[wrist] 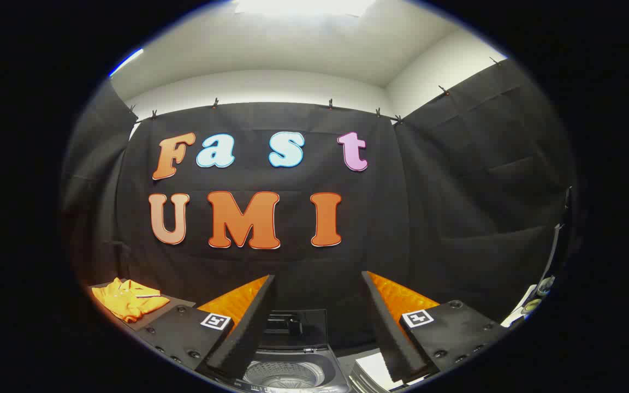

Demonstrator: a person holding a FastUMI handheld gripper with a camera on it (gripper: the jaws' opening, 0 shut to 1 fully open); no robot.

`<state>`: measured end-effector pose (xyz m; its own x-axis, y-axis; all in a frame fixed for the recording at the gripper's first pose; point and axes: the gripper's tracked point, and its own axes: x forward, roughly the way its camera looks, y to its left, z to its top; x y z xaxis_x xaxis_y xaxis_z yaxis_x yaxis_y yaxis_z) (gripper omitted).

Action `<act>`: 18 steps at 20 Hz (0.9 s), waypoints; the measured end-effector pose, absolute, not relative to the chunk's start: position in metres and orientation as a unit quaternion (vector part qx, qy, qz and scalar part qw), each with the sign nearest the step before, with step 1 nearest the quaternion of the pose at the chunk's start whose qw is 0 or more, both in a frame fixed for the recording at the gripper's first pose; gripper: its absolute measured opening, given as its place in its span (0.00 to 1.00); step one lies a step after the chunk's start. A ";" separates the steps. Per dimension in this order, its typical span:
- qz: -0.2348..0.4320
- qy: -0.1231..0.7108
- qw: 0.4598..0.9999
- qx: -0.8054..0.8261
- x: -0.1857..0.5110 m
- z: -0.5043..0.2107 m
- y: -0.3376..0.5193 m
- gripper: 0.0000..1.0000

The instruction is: Put the clothes into the washing machine and then close the washing machine lid.

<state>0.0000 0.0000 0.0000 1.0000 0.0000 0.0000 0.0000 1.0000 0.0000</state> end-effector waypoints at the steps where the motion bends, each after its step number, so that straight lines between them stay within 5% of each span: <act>1: 0.000 0.001 1.000 0.000 0.001 0.000 0.000 0.98; 18: -0.013 0.002 1.000 0.008 -0.002 -0.001 -0.004 0.98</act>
<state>-0.0021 -0.0041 -0.0008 0.9996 -0.0265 -0.0035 0.0265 0.9995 0.0153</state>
